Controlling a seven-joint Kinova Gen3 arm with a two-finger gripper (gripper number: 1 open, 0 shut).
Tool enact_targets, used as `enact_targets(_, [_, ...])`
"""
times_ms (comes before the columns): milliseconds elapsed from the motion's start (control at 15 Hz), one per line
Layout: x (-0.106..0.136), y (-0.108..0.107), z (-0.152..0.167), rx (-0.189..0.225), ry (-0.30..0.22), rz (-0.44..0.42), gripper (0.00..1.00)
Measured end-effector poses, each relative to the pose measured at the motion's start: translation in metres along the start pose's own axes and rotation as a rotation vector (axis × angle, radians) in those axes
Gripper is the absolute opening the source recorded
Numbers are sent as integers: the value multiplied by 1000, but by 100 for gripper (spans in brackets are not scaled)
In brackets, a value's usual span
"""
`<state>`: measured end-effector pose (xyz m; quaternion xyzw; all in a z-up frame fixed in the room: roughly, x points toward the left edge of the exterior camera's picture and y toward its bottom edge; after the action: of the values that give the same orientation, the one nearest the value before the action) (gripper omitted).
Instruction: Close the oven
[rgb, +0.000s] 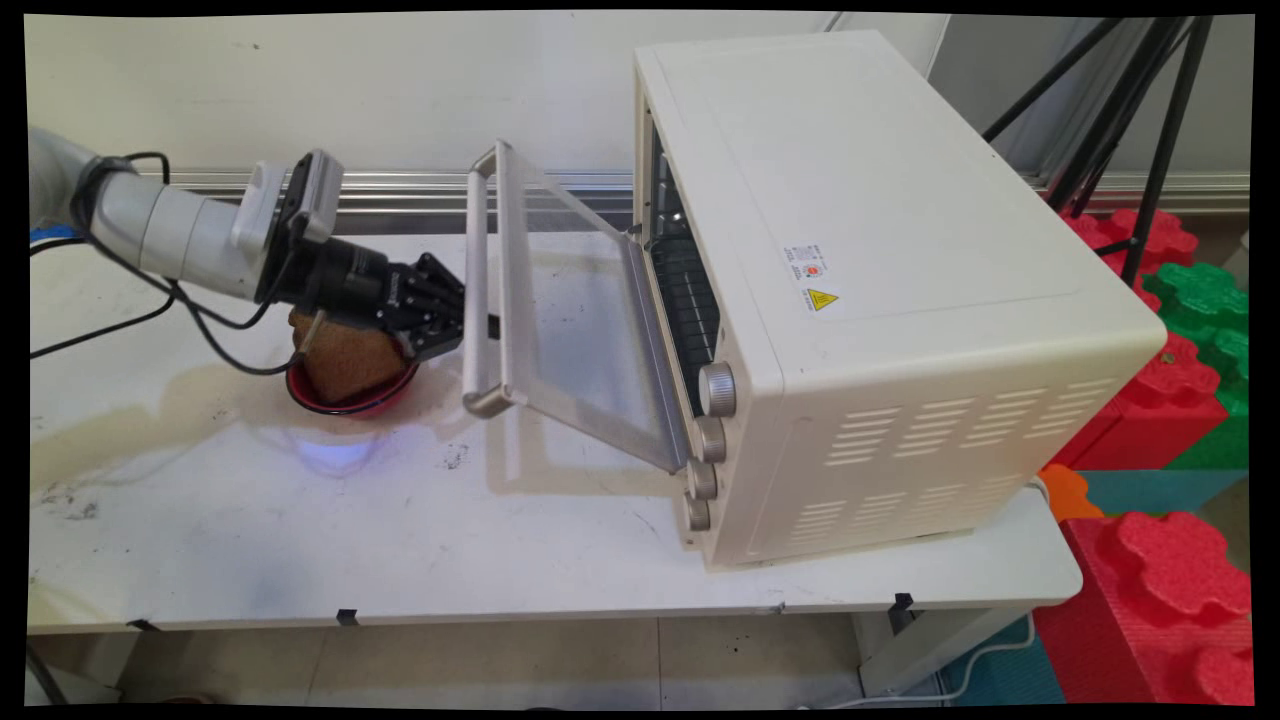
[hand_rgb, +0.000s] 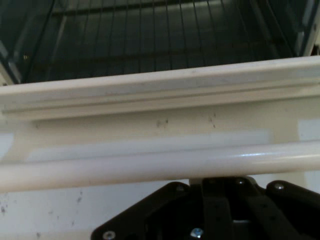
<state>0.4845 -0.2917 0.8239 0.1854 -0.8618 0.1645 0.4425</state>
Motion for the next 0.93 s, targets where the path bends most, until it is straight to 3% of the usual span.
enact_targets(467, [34,-7,23,-4,52,12,0])
enact_targets(933, [47,-12,34,-10,52,32,0])
